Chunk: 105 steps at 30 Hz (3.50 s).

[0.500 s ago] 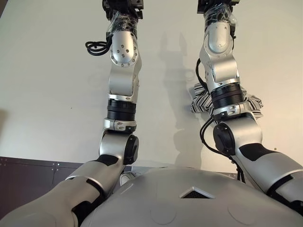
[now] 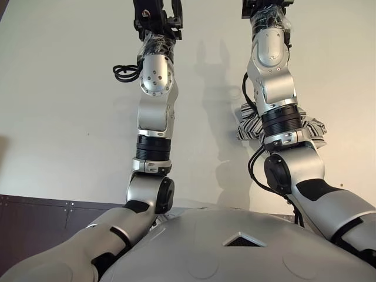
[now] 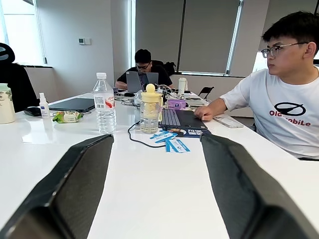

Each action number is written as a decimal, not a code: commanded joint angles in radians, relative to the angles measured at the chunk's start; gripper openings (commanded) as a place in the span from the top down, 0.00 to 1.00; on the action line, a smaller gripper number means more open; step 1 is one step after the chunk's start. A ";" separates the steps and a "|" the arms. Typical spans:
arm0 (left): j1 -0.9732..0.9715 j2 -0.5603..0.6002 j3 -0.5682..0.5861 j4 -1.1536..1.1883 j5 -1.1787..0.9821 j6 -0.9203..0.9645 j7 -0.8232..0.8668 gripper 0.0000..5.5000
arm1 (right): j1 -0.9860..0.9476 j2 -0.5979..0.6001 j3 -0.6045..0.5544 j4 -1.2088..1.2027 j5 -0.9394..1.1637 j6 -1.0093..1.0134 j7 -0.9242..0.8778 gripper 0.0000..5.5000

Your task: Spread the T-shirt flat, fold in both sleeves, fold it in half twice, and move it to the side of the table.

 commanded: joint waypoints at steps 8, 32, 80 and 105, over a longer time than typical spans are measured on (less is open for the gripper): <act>-0.019 0.014 0.003 0.027 0.025 0.018 0.024 0.43 | 0.000 0.006 0.014 -0.007 -0.013 0.018 0.010 0.42; -0.013 0.007 -0.029 0.007 0.021 0.015 0.003 0.29 | 0.035 -0.010 0.028 -0.046 -0.036 0.011 0.012 0.42; 0.683 0.438 -0.237 -0.759 -0.356 0.447 -0.552 0.29 | 0.596 -0.695 0.418 -0.536 -0.114 0.142 1.079 0.42; 0.920 0.813 -0.300 -0.495 0.113 0.219 -0.569 0.29 | 0.826 -0.834 0.338 -0.739 -0.124 0.223 1.036 0.42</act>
